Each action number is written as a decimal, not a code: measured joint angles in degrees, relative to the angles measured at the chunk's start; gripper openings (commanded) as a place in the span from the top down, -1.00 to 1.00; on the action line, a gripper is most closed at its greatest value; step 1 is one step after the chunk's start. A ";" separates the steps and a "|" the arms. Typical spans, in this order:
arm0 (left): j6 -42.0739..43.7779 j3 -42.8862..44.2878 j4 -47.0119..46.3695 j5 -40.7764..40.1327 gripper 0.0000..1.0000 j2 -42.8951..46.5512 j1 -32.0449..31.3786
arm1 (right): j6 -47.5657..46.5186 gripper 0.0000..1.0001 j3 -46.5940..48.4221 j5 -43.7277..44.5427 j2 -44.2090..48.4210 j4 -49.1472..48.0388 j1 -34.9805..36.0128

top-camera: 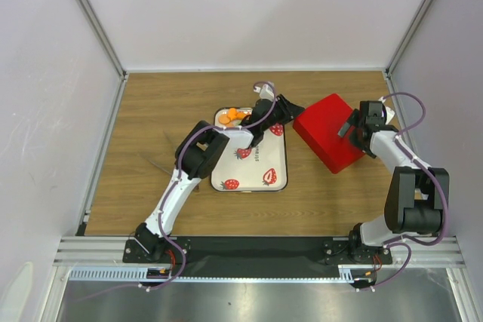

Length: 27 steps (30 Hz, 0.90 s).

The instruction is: Pack the cookies

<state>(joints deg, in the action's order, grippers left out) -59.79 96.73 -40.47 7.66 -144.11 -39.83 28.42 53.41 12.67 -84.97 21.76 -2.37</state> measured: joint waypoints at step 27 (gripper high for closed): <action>3.87 7.17 17.94 -2.05 0.37 1.51 -0.13 | -0.66 -0.99 0.57 1.09 -1.79 -2.49 0.44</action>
<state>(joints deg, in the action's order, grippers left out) -55.92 103.90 -22.52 5.61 -142.61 -39.97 27.77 53.98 13.76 -86.76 19.27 -1.93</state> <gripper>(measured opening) 0.328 0.996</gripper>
